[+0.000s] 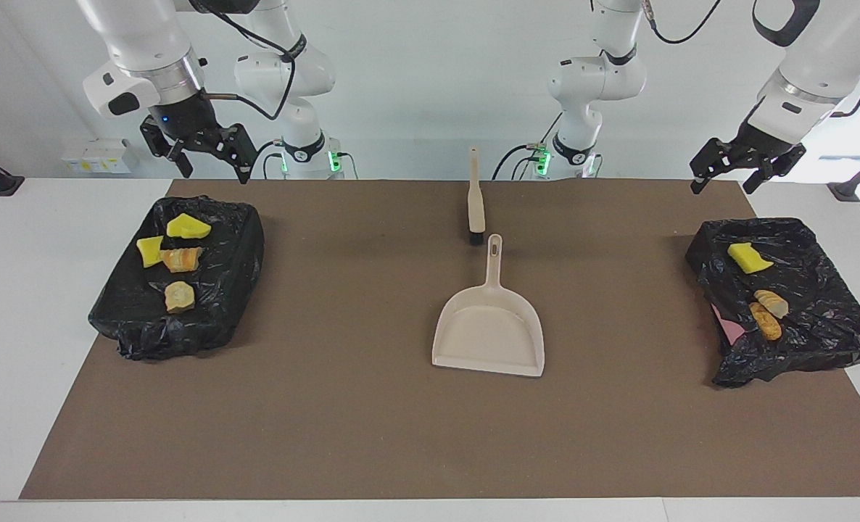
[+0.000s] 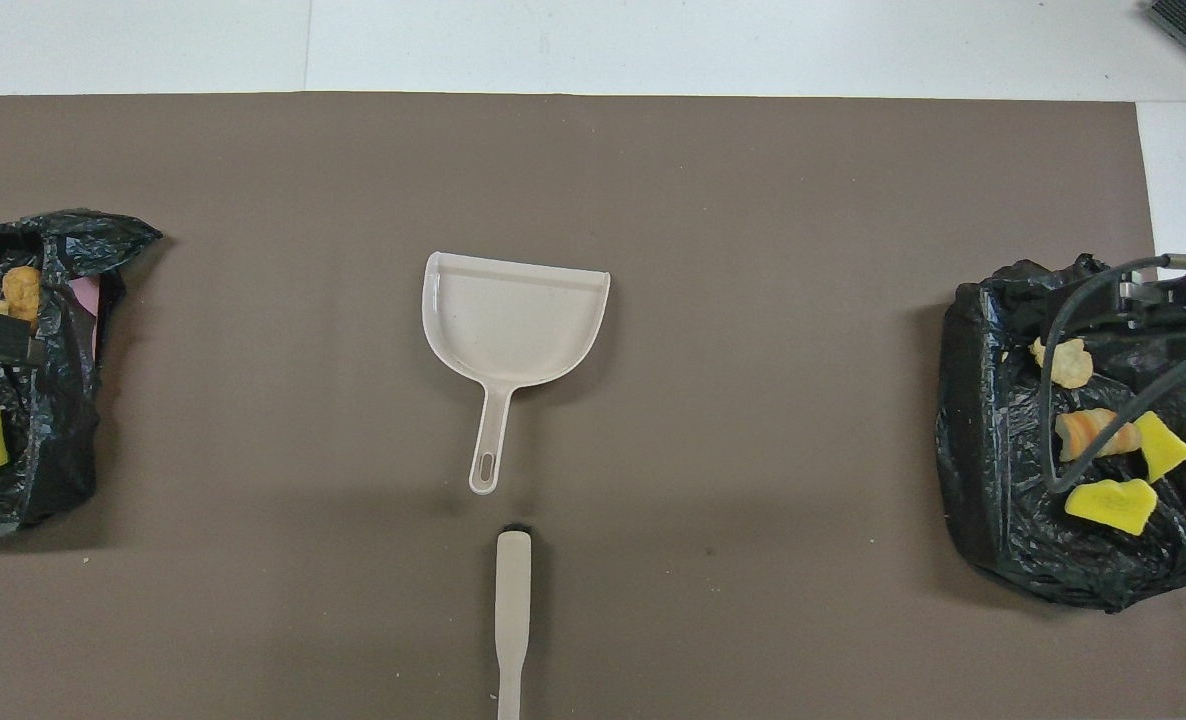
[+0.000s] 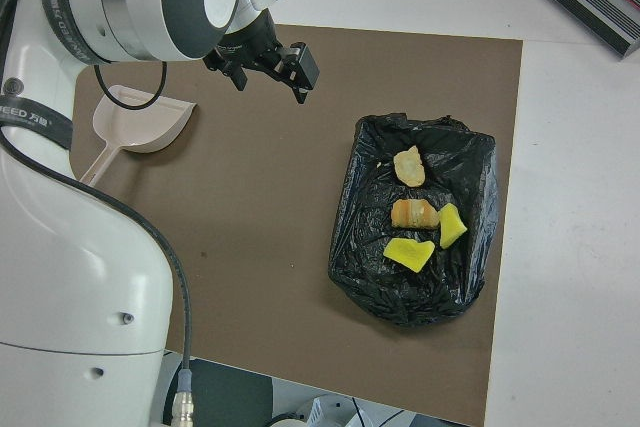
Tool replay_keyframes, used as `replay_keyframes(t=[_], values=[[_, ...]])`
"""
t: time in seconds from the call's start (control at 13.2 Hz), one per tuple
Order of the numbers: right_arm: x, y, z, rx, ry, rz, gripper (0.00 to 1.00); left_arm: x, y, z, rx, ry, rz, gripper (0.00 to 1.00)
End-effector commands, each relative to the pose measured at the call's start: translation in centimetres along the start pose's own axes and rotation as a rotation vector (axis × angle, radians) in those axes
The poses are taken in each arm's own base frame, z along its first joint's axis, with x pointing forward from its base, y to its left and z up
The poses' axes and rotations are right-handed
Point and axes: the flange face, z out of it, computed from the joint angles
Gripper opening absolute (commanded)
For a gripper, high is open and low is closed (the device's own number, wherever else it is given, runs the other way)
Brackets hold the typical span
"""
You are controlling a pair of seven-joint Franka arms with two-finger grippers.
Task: Sweep and dump trash in bin
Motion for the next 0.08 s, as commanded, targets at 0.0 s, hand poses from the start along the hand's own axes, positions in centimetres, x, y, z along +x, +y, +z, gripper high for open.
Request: replay_keyframes(t=[0.0], values=[[-0.30,0.41,-0.38,0.007,0.008,-0.027,1.00,-0.03,0.03,-0.28,0.016,-0.015,0.001,1.00]])
